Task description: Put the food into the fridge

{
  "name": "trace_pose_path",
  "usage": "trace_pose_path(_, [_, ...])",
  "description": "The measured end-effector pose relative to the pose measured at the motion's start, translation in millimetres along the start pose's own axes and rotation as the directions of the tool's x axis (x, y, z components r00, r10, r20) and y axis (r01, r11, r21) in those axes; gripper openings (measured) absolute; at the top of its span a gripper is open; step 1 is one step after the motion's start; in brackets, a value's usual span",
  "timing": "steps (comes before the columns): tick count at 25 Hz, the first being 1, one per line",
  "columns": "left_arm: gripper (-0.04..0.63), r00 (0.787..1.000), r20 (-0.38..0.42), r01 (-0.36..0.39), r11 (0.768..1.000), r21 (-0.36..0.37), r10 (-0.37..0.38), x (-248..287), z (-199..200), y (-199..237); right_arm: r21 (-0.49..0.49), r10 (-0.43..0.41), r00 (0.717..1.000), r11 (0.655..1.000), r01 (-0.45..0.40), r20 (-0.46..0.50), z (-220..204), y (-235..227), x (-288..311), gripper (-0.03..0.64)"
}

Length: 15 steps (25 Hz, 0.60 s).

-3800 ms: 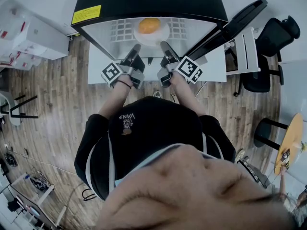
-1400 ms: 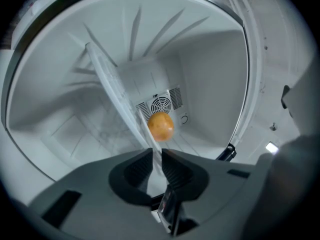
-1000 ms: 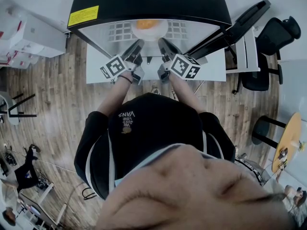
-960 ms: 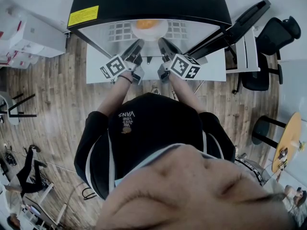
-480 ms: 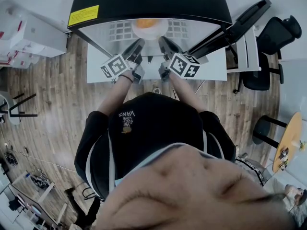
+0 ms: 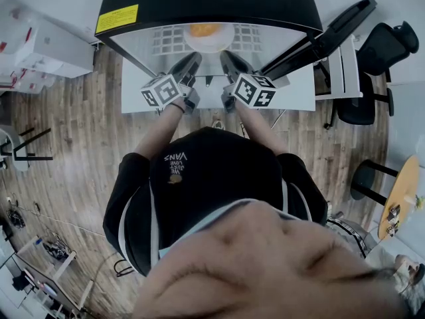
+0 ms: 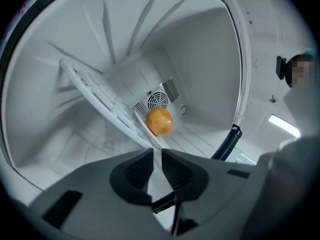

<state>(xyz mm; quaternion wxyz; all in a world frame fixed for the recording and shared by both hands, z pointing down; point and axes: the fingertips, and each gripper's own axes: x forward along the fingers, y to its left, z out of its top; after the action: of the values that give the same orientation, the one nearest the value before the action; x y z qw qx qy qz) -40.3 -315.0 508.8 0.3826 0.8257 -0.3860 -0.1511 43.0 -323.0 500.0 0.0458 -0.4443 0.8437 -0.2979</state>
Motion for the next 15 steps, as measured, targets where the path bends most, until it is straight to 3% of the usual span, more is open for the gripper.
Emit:
trace_pose_path(7, [0.037,1.000,-0.019,-0.008,1.000,0.002,0.008,-5,-7,2,-0.012,-0.011,1.000,1.000,0.011,-0.007,-5,0,-3,0.021])
trace_pose_path(15, [0.037,0.999,-0.036,-0.030,0.995,0.093,0.033,-15,-12,3,-0.053,-0.035,0.999,0.998,0.034,-0.011,-14,0,-11,0.021])
